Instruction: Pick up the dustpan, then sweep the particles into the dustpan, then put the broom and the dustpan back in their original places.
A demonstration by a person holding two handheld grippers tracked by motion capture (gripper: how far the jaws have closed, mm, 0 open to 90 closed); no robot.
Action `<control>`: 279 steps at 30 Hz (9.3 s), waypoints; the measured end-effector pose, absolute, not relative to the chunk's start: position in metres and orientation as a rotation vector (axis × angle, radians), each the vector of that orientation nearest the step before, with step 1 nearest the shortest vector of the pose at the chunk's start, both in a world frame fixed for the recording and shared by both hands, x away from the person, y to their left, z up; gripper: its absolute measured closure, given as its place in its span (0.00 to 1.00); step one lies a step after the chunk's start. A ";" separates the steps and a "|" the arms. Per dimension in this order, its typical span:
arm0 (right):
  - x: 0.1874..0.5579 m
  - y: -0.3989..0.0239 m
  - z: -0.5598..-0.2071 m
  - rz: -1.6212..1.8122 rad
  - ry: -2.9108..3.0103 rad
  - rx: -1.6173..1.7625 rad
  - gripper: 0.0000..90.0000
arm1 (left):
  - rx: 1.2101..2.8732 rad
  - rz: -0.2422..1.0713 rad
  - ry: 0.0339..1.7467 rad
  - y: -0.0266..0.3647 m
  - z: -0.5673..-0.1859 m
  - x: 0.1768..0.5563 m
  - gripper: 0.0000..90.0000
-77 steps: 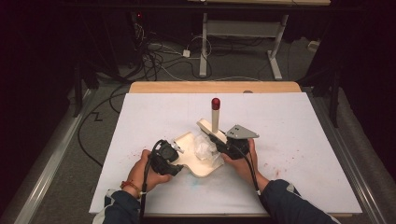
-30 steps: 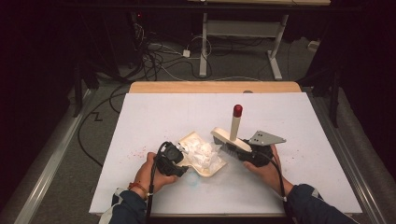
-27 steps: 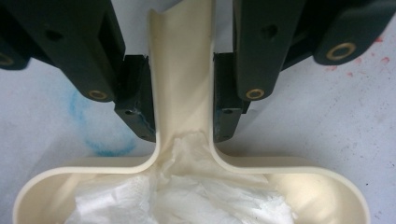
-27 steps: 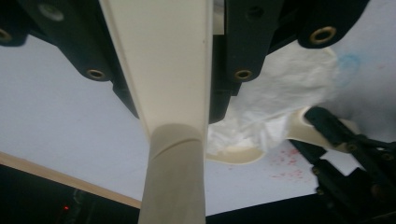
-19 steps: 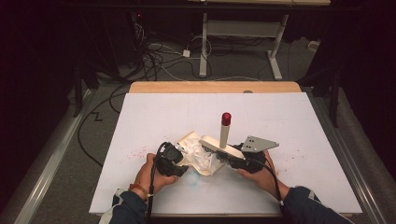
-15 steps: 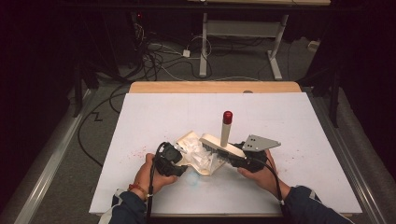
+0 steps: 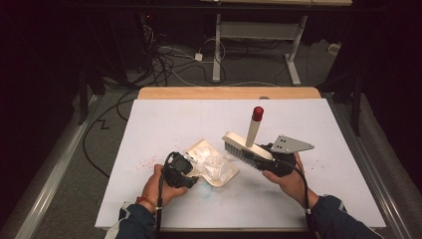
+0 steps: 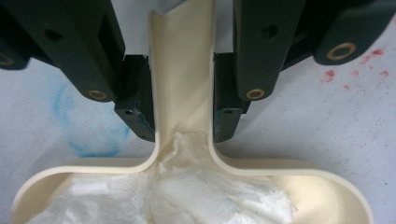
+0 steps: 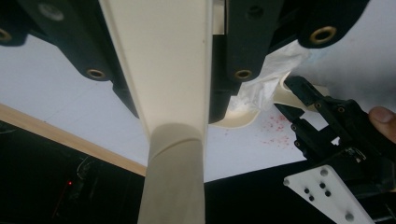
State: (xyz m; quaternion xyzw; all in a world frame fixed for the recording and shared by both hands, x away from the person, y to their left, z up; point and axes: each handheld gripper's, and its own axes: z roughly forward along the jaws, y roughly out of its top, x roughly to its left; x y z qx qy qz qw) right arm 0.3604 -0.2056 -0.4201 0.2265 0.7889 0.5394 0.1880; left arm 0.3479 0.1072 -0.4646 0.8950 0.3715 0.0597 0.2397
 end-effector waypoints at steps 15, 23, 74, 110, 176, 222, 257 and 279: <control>0.381 -0.209 -0.444 1.296 2.240 0.746 0.75 | 2.474 0.175 1.012 0.125 -0.453 0.342 0.70; 0.385 -0.206 -0.451 1.273 2.238 0.759 0.75 | 2.489 0.176 1.031 0.124 -0.459 0.344 0.70; 0.356 -0.201 -0.438 1.335 2.432 0.669 0.75 | 2.475 0.187 1.037 0.107 -0.463 0.347 0.70; 0.348 -0.214 -0.404 1.438 2.309 0.630 0.75 | 2.384 0.170 1.139 0.123 -0.466 0.350 0.69; 0.329 -0.306 -0.413 1.274 2.490 0.934 0.75 | 2.078 0.343 1.537 0.192 -0.475 0.346 0.69; 0.410 -0.305 -0.423 1.209 2.548 1.151 0.69 | 1.925 0.330 1.629 0.178 -0.476 0.339 0.66; 0.417 -0.314 -0.404 1.149 2.290 1.074 0.57 | 1.971 0.574 1.377 0.171 -0.439 0.314 0.52; 0.341 -0.323 -0.395 1.185 2.087 0.748 0.37 | 2.089 0.808 0.957 0.165 -0.445 0.275 0.22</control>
